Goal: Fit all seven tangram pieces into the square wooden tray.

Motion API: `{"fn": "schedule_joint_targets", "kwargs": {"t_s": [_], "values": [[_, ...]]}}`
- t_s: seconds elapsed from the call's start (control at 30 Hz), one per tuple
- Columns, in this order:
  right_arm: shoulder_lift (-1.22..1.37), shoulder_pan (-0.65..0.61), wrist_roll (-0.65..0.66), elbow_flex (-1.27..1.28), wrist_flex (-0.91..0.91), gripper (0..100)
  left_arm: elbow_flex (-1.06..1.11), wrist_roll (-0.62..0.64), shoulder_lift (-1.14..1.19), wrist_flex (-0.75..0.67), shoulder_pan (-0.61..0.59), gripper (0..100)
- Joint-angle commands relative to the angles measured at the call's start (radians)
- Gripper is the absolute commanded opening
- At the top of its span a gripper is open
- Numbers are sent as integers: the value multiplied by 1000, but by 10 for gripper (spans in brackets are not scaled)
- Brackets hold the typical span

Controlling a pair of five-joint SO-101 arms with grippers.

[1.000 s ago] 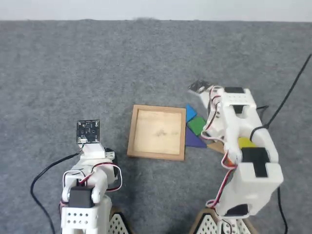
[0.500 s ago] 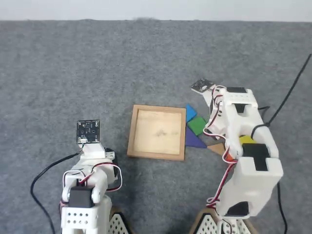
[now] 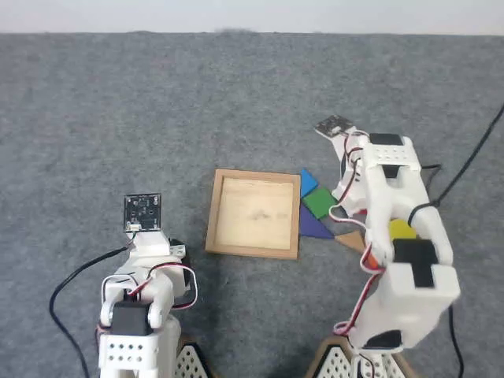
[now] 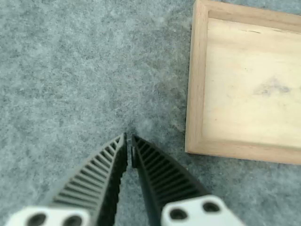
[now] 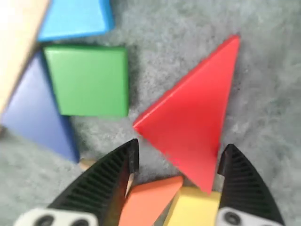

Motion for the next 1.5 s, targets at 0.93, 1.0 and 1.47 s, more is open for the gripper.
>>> {"fn": "schedule_joint_targets", "kwargs": {"t_s": [0.93,1.0,1.47], "values": [[217,15,-75,-176,-44,255,-12,-11,-20,2,-6,14],[217,12,-75,-176,-44,210,-12,-11,-20,2,-6,14],[47,-18,-121,-157,33,165,-12,-11,-20,2,-6,14]]}}
